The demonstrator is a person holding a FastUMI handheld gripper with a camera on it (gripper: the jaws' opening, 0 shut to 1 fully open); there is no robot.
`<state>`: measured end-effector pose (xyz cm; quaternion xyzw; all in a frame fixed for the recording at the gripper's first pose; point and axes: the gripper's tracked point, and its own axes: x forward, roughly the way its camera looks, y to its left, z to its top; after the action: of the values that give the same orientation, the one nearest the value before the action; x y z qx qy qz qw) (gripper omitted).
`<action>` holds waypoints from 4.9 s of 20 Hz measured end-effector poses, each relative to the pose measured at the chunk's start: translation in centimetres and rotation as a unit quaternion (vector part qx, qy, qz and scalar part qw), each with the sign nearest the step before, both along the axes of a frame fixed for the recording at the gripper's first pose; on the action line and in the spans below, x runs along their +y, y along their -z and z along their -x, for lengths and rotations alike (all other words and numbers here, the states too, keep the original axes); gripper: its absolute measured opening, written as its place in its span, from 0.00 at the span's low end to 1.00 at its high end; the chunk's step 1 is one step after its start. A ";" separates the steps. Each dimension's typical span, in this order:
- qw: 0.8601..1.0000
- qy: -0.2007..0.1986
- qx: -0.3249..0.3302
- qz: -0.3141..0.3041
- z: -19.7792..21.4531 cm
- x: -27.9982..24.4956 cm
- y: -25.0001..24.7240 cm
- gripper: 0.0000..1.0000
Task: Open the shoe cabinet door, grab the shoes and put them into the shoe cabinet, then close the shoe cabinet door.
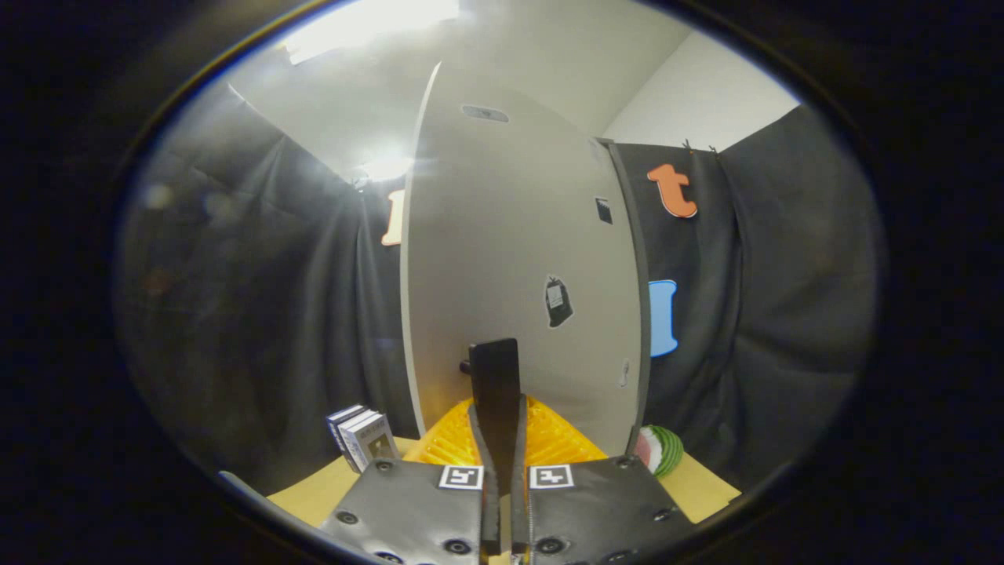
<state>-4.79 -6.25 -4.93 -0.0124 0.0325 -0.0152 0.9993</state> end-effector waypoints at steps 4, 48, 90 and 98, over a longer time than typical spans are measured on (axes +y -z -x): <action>1.000 -0.002 0.002 0.001 2.4 -3.1 -0.7 0.07; 0.994 -0.057 0.077 -0.059 10.7 -5.9 6.3 0.02; 0.897 0.020 0.441 0.011 5.6 -1.9 52.9 0.02; 0.928 0.035 0.371 0.004 1.8 -2.3 47.3 0.02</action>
<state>-6.60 -8.55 -52.21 -0.0198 0.4016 -0.0441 0.9145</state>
